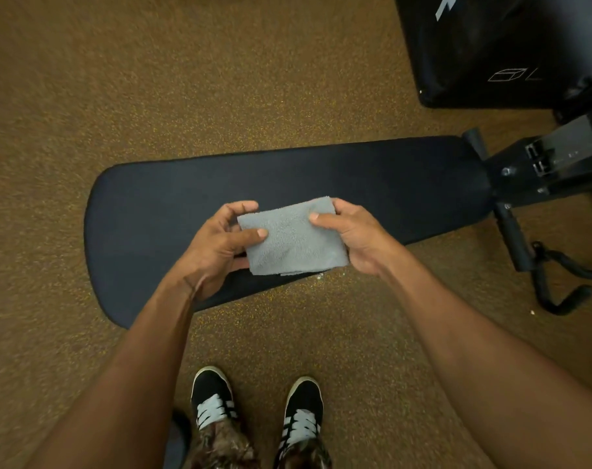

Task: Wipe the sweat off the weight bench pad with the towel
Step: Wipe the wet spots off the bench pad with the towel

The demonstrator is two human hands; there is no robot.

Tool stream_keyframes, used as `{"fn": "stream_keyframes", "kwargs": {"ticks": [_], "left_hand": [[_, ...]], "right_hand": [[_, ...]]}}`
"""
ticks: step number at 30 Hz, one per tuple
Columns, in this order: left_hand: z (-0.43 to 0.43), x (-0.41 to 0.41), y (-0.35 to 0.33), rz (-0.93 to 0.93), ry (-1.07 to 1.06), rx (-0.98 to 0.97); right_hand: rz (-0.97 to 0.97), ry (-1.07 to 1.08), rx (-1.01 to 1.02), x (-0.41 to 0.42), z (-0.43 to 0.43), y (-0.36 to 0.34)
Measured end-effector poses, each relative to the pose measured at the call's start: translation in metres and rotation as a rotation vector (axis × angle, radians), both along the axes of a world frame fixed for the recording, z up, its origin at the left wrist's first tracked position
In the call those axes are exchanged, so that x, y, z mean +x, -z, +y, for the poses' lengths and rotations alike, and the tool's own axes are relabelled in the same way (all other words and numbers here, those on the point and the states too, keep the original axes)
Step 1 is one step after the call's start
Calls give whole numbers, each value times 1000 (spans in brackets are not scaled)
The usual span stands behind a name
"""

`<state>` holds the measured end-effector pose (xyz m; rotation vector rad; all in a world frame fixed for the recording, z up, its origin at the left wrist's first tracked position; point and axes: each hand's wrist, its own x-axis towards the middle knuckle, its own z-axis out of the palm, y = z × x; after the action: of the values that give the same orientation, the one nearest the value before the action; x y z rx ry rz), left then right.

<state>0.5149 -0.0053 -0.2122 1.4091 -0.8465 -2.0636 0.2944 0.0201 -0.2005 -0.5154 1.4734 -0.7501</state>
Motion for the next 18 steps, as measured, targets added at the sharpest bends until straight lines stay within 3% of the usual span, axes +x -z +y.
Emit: {"fn": "stream_keyframes", "kwargs": {"ticks": [3, 7, 9, 12, 15, 18], "left_hand": [[9, -7, -8, -128, -22, -64], [26, -20, -19, -660, 207, -558], [33, -32, -34, -634, 264, -715], [38, -54, -54, -437, 363, -631], [34, -65, -61, -517, 419, -659], [24, -63, -64, -473, 472, -687]], "right_hand": [[67, 20, 26, 0, 12, -7], [24, 180, 112, 7, 23, -21], [-58, 226, 145, 12, 23, -30], [-271, 294, 179, 20, 17, -45], [-205, 316, 116, 22, 9, -51], [-192, 300, 80, 14, 7, -53]]}}
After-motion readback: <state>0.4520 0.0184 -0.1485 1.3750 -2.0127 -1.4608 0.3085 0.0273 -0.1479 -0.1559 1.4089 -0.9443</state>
